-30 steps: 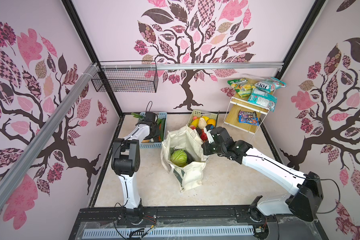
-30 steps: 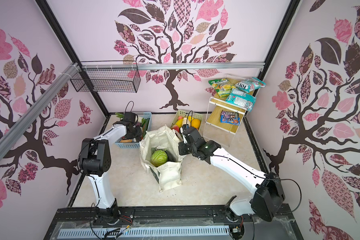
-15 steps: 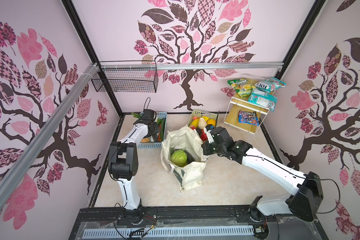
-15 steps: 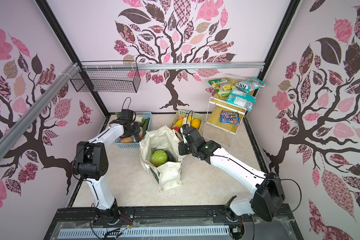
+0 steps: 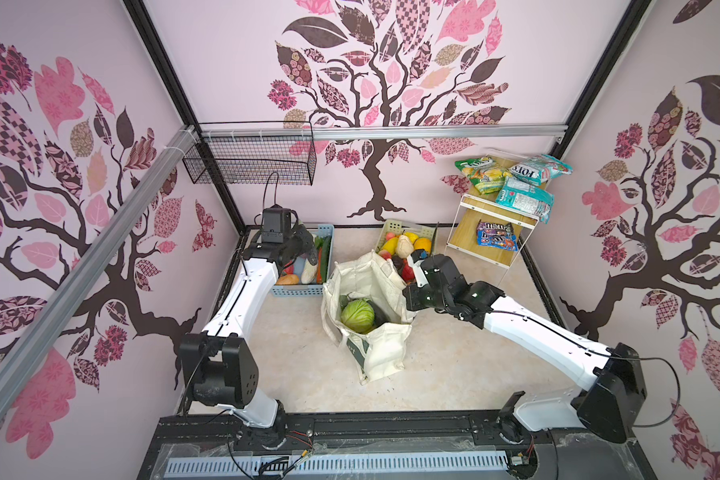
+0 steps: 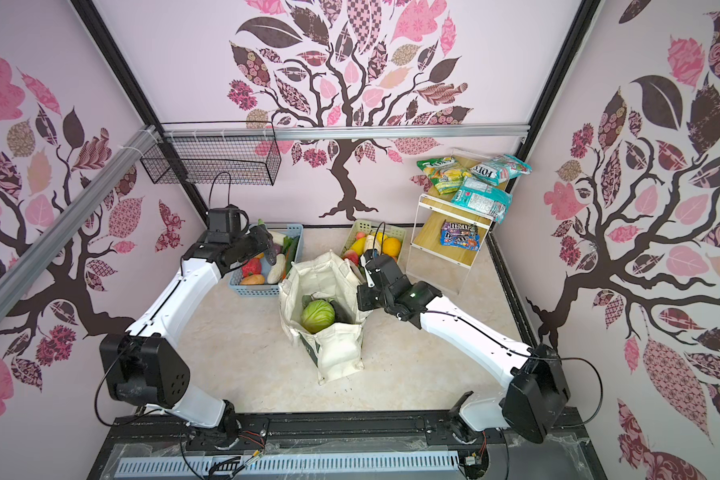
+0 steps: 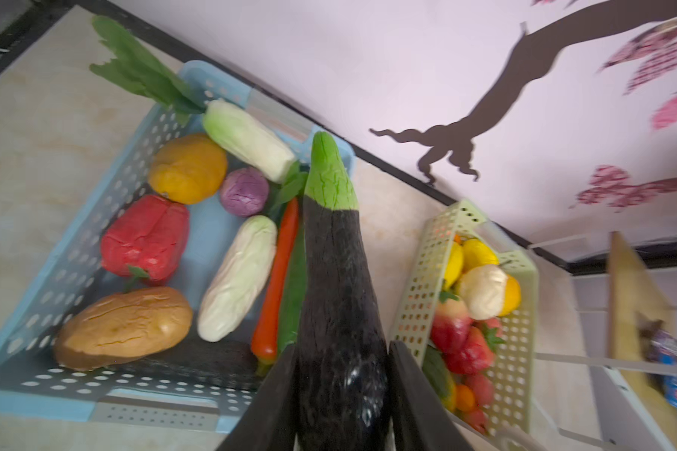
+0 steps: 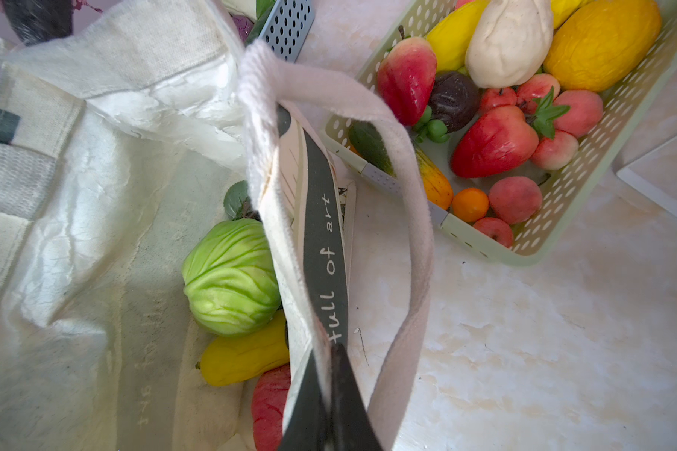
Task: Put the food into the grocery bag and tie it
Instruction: 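Lift the dark eggplant and carry it over the tote bag with the left gripper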
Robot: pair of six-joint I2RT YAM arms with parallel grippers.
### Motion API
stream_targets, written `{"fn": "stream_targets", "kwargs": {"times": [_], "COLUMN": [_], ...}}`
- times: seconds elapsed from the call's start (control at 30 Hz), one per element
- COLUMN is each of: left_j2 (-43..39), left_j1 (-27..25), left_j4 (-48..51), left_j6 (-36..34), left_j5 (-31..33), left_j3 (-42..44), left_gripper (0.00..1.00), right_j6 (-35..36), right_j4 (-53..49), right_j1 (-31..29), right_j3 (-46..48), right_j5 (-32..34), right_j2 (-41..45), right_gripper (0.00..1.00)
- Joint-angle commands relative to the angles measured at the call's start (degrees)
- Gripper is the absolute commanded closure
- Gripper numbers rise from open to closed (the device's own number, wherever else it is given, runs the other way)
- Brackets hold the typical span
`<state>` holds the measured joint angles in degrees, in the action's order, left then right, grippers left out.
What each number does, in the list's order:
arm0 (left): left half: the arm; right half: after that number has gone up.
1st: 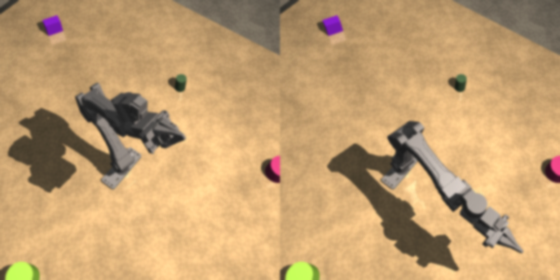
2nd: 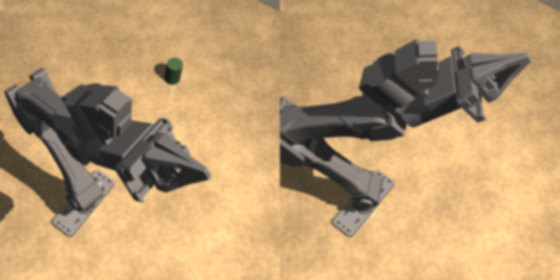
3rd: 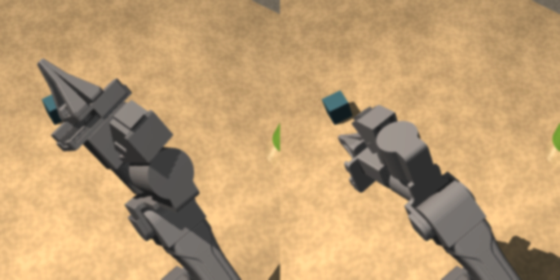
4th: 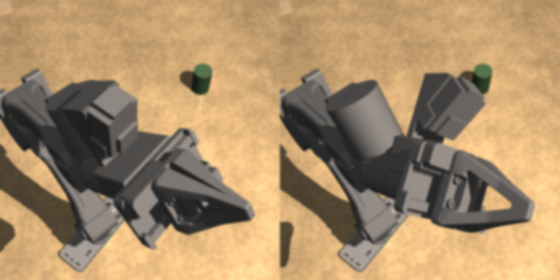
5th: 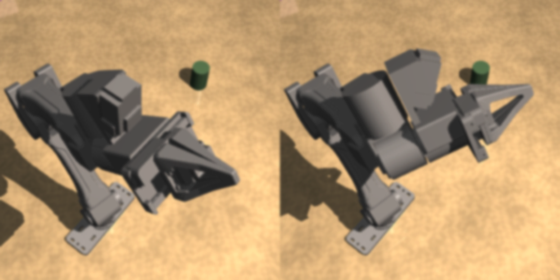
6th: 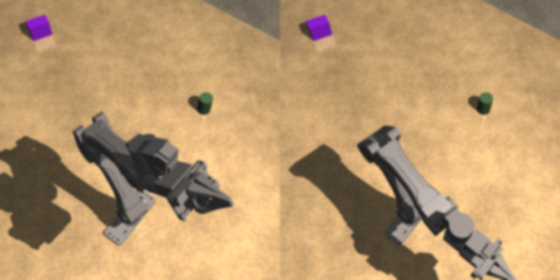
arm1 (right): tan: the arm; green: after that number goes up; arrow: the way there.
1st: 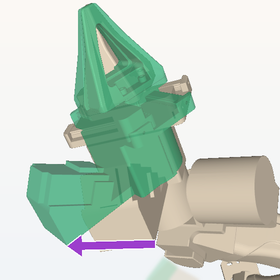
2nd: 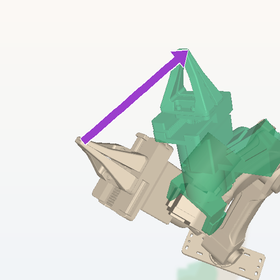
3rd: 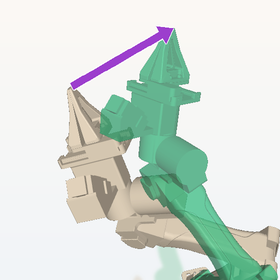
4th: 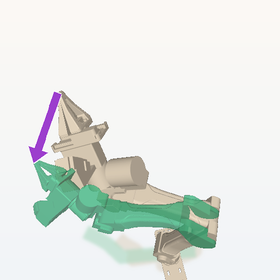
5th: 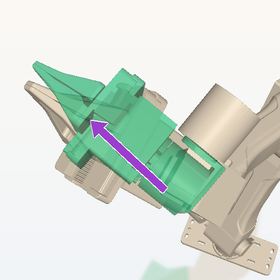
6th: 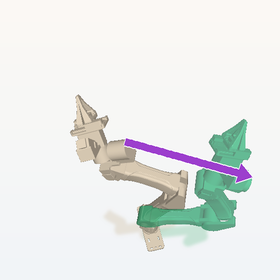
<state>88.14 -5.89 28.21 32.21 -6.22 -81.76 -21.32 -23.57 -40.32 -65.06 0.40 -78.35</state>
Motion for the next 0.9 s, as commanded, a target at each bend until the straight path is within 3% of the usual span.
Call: {"fn": "stream_targets", "kwargs": {"times": [0.0,0.37,0.87], "left_j2": [-3.9,-14.2,-13.4], "left_j1": [-0.8,-14.1,-37.3], "left_j4": [-3.0,-6.2,0.6], "left_j6": [3.4,7.7,1.2], "left_j5": [-5.9,-7.0,7.1], "left_j3": [3.6,10.4,11.9], "left_gripper": [0.61,0.61,0.62], "right_j6": [-0.7,-1.3,-1.5], "right_j4": [0.9,1.7,1.4], "right_j1": [0.2,0.1,0.2], "right_j3": [0.6,0.6,0.7], "right_j5": [-0.4,-1.4,-0.6], "right_j2": [1.0,0.6,1.1], "right_gripper": [1.0,1.0,1.0]}}
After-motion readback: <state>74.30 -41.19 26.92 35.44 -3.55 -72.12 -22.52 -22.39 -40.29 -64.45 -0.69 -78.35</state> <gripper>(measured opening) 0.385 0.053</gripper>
